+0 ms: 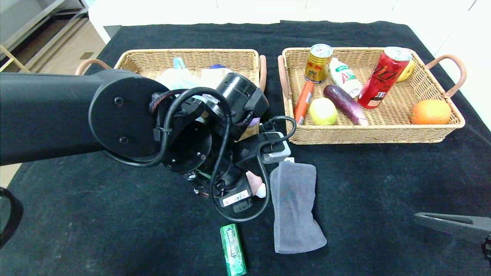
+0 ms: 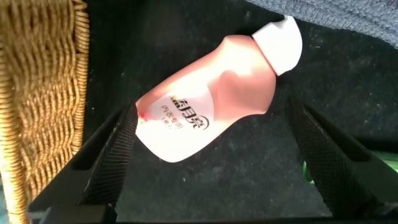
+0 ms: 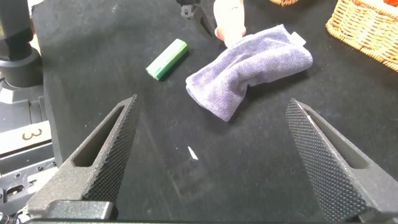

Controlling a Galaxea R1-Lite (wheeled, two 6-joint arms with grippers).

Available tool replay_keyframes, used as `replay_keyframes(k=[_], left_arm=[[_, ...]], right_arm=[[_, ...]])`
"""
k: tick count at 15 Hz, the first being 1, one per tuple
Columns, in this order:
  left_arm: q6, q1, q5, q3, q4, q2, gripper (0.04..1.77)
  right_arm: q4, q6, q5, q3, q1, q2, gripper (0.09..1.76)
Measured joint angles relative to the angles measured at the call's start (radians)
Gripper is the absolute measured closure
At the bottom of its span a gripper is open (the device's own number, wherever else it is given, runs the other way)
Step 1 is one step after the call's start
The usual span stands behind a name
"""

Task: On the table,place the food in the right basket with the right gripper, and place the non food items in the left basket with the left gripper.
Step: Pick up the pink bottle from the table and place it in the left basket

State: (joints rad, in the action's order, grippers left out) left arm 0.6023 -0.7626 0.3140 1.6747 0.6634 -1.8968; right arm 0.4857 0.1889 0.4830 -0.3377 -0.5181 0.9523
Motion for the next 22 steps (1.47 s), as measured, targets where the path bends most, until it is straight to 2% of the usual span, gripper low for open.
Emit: replay_keyframes(k=[15,16,19,21,22], left_arm=[[-0.004,0.004,0.001,-0.003,-0.003,-0.023,0.09],[-0.004,0.003,0.001,-0.003,-0.004,-0.024,0.17],[-0.004,0.003,0.002,-0.003,-0.003,-0.025,0.65],[-0.004,0.003,0.002,-0.003,-0.003,-0.025,0.87],[-0.004,0.002,0.003,-0.003,-0.004,-0.025,0.92]], right_arm=[[-0.004,0.000,0.000,0.002,0.000,0.001,0.14],[-0.004,0.000,0.000,0.002,0.000,0.001,0.14],[-0.004,0.000,0.000,0.002,0.000,0.002,0.14],[-0.004,0.000,0.000,0.002,0.000,0.003,0.14],[-0.004,0.000,0.000,0.002,0.000,0.004,0.14]])
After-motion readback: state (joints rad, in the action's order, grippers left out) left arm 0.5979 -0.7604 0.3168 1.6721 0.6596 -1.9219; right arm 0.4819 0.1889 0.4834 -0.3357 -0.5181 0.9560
